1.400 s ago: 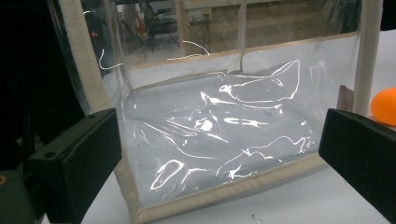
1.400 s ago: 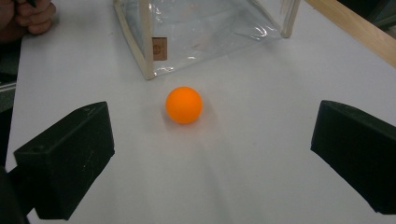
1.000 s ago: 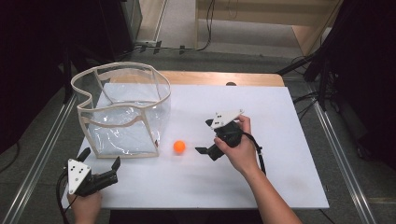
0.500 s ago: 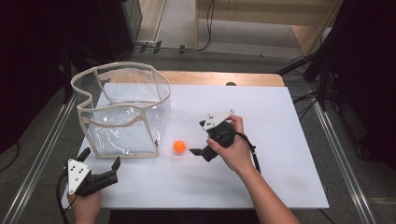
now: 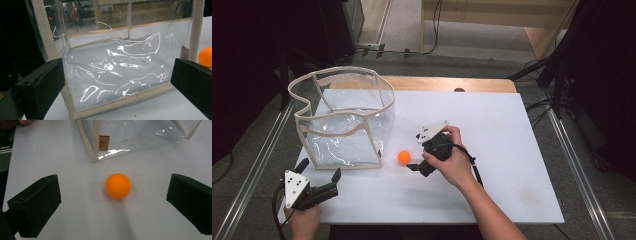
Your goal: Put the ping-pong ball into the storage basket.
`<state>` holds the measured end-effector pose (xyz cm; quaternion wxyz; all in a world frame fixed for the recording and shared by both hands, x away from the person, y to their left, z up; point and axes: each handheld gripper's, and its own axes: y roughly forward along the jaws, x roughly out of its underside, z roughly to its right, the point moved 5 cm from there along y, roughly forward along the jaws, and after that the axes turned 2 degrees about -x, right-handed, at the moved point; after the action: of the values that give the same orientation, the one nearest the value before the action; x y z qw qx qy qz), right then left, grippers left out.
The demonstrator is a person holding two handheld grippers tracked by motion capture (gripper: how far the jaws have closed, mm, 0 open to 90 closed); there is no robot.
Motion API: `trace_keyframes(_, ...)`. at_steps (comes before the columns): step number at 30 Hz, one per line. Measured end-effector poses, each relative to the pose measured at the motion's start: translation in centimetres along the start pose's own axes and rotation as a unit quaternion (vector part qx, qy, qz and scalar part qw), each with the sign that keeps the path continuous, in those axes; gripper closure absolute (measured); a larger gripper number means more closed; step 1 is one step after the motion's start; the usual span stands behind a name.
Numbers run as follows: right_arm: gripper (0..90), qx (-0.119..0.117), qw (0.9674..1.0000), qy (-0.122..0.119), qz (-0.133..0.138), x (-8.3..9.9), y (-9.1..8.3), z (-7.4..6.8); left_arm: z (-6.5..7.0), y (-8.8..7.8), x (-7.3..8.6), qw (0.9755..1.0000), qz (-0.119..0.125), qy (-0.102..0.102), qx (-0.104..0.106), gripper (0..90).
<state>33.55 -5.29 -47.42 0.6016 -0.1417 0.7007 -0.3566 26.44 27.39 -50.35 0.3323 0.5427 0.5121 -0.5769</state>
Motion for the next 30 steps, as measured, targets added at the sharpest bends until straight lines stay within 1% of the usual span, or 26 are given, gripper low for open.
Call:
trace_keyframes(3, 0.0, -0.002, 1.0000, 0.002, -0.006, -0.1, 0.4, -0.1, 0.0, 0.0, 0.0, 1.0000, 0.000, -0.001, 0.001, 0.0)
trace_keyframes(5, 0.0, 0.001, 0.9999, 0.006, -0.013, -0.2, 0.7, 0.0, 0.0, 0.0, 0.0, 1.0000, 0.000, 0.000, 0.000, 0.0)
trace_keyframes(9, 0.0, -0.002, 0.9996, 0.017, -0.023, -0.3, 1.3, 0.0, 0.0, 0.0, 0.0, 1.0000, 0.000, 0.000, 0.000, 0.0)
trace_keyframes(12, 0.0, -0.007, 0.9993, 0.014, -0.033, -0.4, 1.8, 0.0, 0.0, 0.0, 0.0, 1.0000, 0.000, 0.000, 0.000, 0.0)
trace_keyframes(16, 0.0, -0.006, 0.9987, 0.020, -0.047, -0.5, 2.3, 0.1, 0.0, 0.0, 0.0, 1.0000, 0.000, -0.001, 0.001, 0.0)
trace_keyframes(17, 0.0, -0.007, 0.9987, 0.017, -0.048, -0.4, 2.5, 0.2, 0.0, 0.0, 0.0, 1.0000, 0.000, -0.001, 0.001, 0.0)
trace_keyframes(20, 0.0, -0.013, 0.9977, 0.025, -0.061, -0.3, 2.9, 0.1, 0.0, 0.0, 0.0, 1.0000, 0.000, 0.000, 0.001, 0.0)
trace_keyframes(24, 0.0, -0.018, 0.9966, 0.029, -0.075, -0.1, 3.5, 0.2, 0.0, 0.0, 0.0, 1.0000, 0.000, -0.001, 0.001, 0.0)
trace_keyframes(29, 0.0, -0.019, 0.9954, 0.036, -0.087, 0.0, 4.0, 0.4, 0.0, 0.0, 0.0, 1.0000, 0.000, -0.001, 0.001, 0.0)
trace_keyframes(30, 0.0, -0.022, 0.9953, 0.036, -0.088, 0.0, 4.1, 0.4, 0.0, 0.0, 0.0, 1.0000, 0.000, -0.001, 0.001, 0.0)
